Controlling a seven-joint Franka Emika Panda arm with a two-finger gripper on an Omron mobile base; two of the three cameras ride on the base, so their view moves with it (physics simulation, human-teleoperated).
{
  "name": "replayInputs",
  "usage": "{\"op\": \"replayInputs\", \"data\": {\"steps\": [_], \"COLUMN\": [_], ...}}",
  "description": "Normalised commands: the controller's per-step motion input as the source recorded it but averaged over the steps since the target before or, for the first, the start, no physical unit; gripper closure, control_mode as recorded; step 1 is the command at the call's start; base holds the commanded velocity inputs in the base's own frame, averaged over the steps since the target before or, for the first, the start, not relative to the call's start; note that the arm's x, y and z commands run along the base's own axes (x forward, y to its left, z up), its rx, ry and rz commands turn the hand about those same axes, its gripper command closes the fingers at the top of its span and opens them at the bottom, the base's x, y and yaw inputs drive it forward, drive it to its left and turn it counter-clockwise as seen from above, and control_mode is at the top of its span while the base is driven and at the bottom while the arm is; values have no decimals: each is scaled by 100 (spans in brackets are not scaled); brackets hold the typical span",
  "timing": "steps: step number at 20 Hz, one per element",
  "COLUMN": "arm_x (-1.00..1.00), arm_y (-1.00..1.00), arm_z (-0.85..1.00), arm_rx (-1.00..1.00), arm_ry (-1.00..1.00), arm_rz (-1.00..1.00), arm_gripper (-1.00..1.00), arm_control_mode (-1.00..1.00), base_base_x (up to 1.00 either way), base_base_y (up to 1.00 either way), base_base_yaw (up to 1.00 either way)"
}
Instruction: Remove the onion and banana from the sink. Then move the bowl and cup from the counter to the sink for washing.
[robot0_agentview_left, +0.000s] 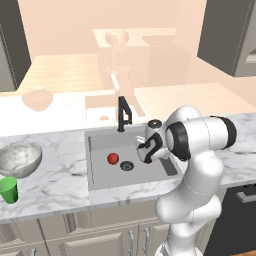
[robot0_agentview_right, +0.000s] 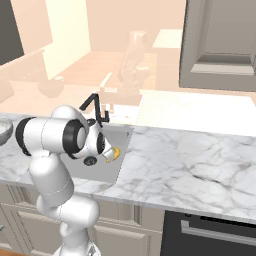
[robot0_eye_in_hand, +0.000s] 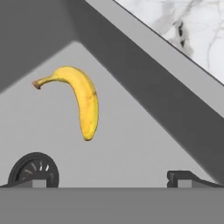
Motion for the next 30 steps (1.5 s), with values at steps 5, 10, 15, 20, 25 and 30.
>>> {"op": "replayInputs", "data": {"steps": [5,10,15,20,25,30], "arm_x": [9,9,7,5,5,6], "arm_y": [-2,-1,-3,-6,-7,-8], "arm_z": [-9,-8,-7,-7,-7,-6], "arm_rx": [0,0,0,0,0,0], "arm_ry": [0,0,0,0,0,0], "arm_rz": [-7,-6,-4,-2,-2,-1], "arm_gripper": [-100,-100,-100,-100,-100,-100], "arm_control_mode": [-100,-100,-100,-100,-100,-100], "base_base_x": [0,0,0,0,0,0], "base_base_y": [0,0,0,0,0,0], "base_base_yaw": [0,0,0,0,0,0]}}
